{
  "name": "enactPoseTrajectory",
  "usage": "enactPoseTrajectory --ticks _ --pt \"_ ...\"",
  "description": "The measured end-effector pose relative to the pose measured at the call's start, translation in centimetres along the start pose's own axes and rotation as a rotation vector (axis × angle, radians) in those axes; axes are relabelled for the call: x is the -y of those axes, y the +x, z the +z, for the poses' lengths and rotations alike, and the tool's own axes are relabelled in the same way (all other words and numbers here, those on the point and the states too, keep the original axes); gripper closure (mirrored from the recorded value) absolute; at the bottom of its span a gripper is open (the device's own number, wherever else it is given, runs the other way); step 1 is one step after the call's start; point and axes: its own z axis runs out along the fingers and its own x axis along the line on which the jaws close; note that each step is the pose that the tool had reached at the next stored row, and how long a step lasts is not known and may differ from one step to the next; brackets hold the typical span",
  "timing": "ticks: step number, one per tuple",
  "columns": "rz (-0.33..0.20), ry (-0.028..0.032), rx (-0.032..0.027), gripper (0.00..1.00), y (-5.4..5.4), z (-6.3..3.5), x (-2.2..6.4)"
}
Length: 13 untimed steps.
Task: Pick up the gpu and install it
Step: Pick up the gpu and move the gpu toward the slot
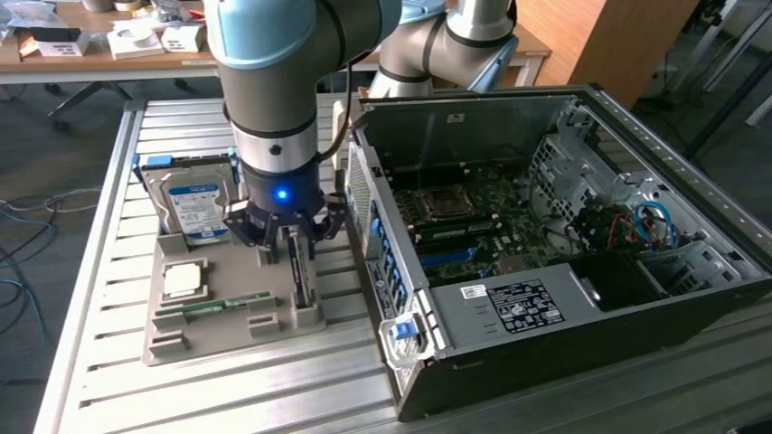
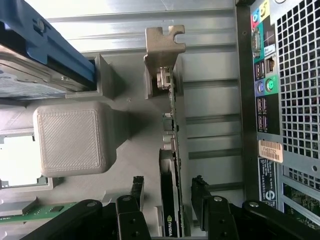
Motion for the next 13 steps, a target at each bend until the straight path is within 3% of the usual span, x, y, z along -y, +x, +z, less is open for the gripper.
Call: enactPoseTrajectory --ticks 13 --pt "0.0 0.0 0.0 0.49 -0.18 0.1 -0.02"
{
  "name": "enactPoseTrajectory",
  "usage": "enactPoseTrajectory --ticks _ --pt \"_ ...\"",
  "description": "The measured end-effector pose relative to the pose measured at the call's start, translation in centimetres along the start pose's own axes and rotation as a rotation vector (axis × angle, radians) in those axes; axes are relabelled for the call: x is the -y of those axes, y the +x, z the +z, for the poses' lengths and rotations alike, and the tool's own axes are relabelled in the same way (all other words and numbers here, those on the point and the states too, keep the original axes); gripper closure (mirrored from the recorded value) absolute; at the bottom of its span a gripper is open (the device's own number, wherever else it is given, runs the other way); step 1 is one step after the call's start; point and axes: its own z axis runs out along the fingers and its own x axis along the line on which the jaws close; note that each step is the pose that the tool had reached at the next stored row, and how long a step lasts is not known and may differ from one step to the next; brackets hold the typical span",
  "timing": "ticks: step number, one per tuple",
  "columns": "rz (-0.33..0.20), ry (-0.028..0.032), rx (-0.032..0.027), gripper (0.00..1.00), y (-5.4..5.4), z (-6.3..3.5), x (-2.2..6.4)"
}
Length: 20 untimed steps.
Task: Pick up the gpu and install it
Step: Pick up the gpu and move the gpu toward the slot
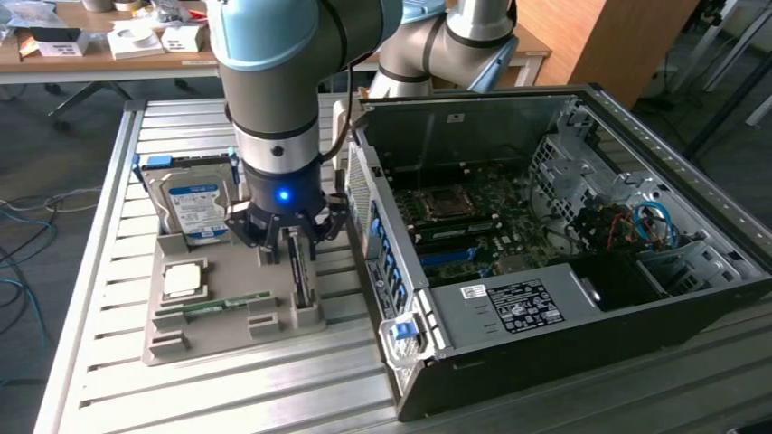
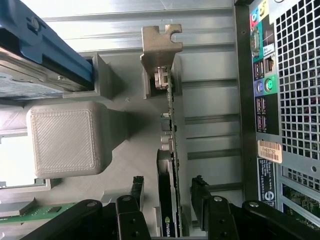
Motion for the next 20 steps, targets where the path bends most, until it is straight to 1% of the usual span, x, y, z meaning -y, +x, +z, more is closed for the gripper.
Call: enactPoseTrajectory --ticks 7,8,9,10,11,12,14,20 --pt "0.0 0.0 -0.0001 0.49 -0.01 0.0 0.0" --pt "0.0 0.0 -0.0001 0.5 -0.01 -0.01 0.0" --pt "0.0 0.0001 -0.0001 0.56 -0.01 0.0 0.0" --pt "0.0 0.0 -0.0001 0.56 -0.01 0.0 0.0" --pt "0.0 0.0 0.0 0.63 -0.01 0.0 0.0" --pt "0.0 0.0 -0.0001 0.63 -0.01 0.0 0.0" --pt "0.0 0.0001 -0.0002 0.73 -0.01 -0.01 0.0" --pt "0.0 0.0 -0.0001 0.73 -0.01 0.0 0.0"
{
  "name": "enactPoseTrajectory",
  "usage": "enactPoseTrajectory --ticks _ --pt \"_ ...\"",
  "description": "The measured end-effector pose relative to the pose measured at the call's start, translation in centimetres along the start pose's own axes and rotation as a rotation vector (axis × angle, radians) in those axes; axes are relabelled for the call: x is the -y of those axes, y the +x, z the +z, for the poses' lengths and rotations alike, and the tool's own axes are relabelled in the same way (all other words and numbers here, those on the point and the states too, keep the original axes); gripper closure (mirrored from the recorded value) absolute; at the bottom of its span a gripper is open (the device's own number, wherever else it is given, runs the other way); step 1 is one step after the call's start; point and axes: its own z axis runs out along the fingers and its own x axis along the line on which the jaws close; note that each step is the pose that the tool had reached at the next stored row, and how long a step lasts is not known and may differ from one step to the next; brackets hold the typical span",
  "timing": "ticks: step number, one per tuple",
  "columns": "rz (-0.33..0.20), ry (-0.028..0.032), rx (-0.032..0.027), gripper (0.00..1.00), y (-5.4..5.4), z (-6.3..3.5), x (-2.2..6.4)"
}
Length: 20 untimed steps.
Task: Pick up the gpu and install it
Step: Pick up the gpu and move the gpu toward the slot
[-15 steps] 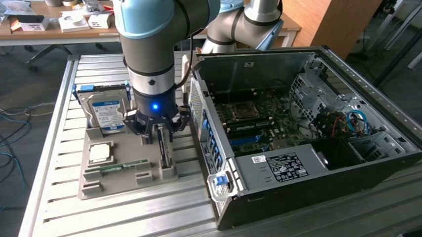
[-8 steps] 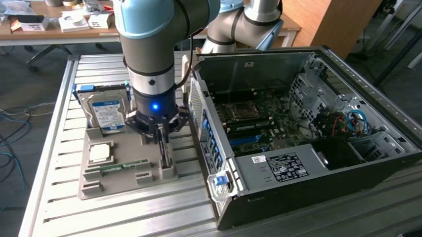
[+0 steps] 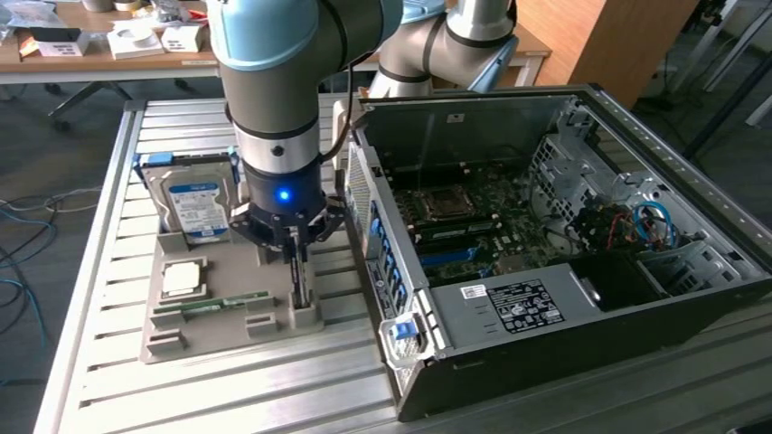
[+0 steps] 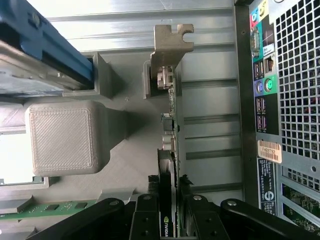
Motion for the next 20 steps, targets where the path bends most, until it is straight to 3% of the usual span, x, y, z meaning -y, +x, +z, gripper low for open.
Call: enactPoseTrajectory --ticks 8,15,20 --pt "-0.055 -0.0013 -0.0024 0.73 -0.05 0.02 0.0" --pt "-0.059 -0.0014 -0.0026 0.73 -0.05 -0.01 -0.01" --pt "-0.06 -0.0014 -0.0026 0.73 -0.07 -0.88 -0.05"
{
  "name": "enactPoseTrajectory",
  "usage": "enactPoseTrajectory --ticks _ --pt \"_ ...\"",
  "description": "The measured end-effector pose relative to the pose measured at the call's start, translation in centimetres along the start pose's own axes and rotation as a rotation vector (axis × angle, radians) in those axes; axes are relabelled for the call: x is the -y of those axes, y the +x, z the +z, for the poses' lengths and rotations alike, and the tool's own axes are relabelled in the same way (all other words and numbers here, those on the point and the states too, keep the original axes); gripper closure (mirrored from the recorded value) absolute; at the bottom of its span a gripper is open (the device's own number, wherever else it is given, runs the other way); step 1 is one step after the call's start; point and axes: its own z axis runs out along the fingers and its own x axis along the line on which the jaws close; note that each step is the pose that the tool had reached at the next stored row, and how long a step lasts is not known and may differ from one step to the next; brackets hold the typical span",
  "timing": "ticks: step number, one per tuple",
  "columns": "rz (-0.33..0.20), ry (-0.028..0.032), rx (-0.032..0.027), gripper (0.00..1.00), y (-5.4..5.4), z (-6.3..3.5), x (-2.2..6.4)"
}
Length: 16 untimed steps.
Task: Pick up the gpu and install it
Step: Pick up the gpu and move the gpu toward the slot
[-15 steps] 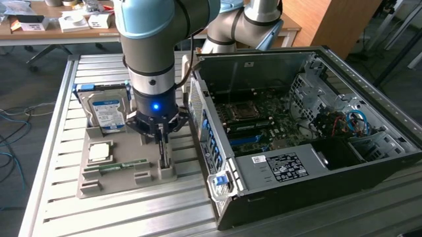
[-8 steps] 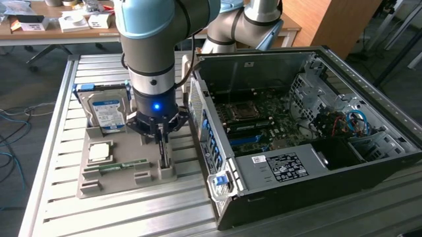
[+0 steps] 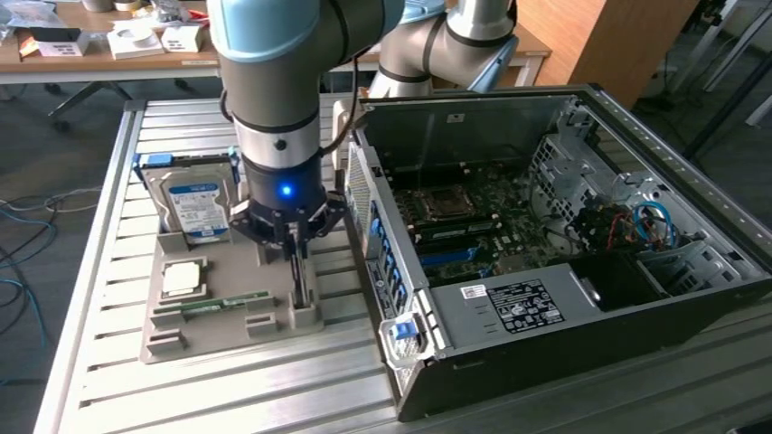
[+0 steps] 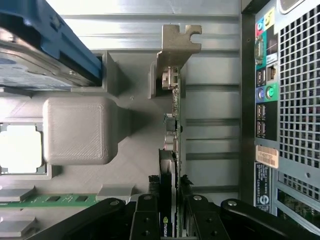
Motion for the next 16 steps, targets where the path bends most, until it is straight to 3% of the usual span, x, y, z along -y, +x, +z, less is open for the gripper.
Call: enactPoseTrajectory --ticks 9,16 --pt "0.0 0.0 -0.0001 0.73 -0.1 -2.52 -0.11" --pt "0.0 -0.0002 0.0 0.73 -0.1 -5.31 -0.24"
